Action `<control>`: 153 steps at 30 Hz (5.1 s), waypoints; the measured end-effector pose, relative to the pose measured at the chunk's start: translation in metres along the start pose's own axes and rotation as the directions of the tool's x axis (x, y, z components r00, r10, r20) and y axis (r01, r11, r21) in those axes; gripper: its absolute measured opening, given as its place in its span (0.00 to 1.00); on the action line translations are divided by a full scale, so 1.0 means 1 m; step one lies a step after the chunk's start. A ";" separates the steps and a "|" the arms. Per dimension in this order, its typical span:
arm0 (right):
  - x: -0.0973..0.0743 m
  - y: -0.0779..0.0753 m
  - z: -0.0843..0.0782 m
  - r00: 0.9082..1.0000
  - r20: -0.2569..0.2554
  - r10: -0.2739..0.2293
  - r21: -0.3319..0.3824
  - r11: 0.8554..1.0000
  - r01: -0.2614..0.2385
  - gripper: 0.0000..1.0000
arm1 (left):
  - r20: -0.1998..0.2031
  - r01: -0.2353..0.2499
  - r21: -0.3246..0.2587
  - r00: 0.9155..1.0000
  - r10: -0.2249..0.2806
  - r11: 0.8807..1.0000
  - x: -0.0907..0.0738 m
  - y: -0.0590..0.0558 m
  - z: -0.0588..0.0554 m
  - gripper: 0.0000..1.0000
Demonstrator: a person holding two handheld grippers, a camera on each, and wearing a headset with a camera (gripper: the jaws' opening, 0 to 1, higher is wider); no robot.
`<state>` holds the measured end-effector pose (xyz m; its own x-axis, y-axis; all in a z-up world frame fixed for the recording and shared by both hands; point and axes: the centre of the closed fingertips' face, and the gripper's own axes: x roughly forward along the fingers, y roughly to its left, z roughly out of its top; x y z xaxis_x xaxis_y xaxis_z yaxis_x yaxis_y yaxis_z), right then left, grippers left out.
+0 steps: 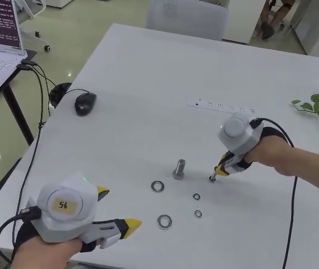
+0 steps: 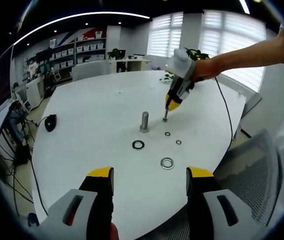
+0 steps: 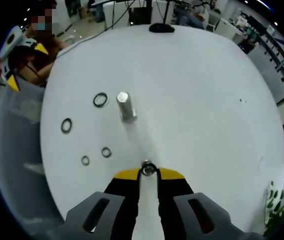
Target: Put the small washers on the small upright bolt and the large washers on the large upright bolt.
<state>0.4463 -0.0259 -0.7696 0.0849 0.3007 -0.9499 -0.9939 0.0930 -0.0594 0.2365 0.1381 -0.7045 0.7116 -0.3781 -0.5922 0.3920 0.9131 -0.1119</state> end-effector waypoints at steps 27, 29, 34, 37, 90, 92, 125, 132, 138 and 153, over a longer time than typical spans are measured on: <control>0.044 -0.004 -0.013 1.000 -0.021 -0.010 0.055 0.998 0.011 0.15 | -0.015 -0.015 0.000 1.000 0.015 1.000 -0.004 0.005 -0.003 0.58; 0.043 -0.003 -0.013 1.000 -0.022 -0.009 0.053 0.999 0.010 0.17 | -0.016 -0.016 0.001 1.000 0.016 1.000 -0.004 0.005 -0.003 0.58; 0.035 -0.002 -0.016 1.000 -0.011 -0.012 0.047 0.999 0.012 0.18 | -0.009 -0.019 0.000 1.000 0.019 1.000 -0.004 0.006 -0.001 0.58; 0.027 -0.003 -0.020 1.000 0.006 -0.022 0.064 0.998 0.022 0.19 | -0.004 -0.017 0.001 1.000 0.017 1.000 -0.002 0.005 0.001 0.58; 0.043 0.098 -0.009 0.973 0.225 0.051 0.175 0.980 -0.092 0.29 | 0.012 0.013 0.027 1.000 -0.014 1.000 -0.002 -0.004 0.008 0.58; 0.045 0.100 -0.006 0.973 0.223 0.059 0.163 0.982 -0.097 0.29 | 0.012 0.017 0.028 1.000 -0.017 0.999 -0.002 -0.004 0.008 0.58; 0.048 0.115 -0.012 0.992 0.066 0.109 -0.179 0.979 -0.096 0.14 | 0.012 0.010 0.016 1.000 -0.010 1.000 0.000 -0.005 0.005 0.57; 0.047 0.118 -0.014 0.991 0.016 0.133 -0.247 0.961 -0.124 0.16 | 0.011 0.007 0.011 1.000 -0.007 1.000 -0.002 -0.004 0.003 0.57; 0.048 0.117 -0.014 0.991 0.009 0.133 -0.260 0.957 -0.126 0.16 | 0.015 0.009 0.011 1.000 -0.009 1.000 -0.001 -0.004 0.005 0.57; 0.047 0.115 -0.016 0.990 0.070 0.123 -0.142 0.983 -0.112 0.13 | 0.012 0.004 0.015 1.000 -0.004 1.000 -0.001 -0.003 0.005 0.57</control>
<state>0.3349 -0.0163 -0.8263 -0.0335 0.3751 -0.9264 -0.9970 -0.0775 0.0047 0.2374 0.1348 -0.7001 0.7168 -0.3836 -0.5822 0.4034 0.9093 -0.1025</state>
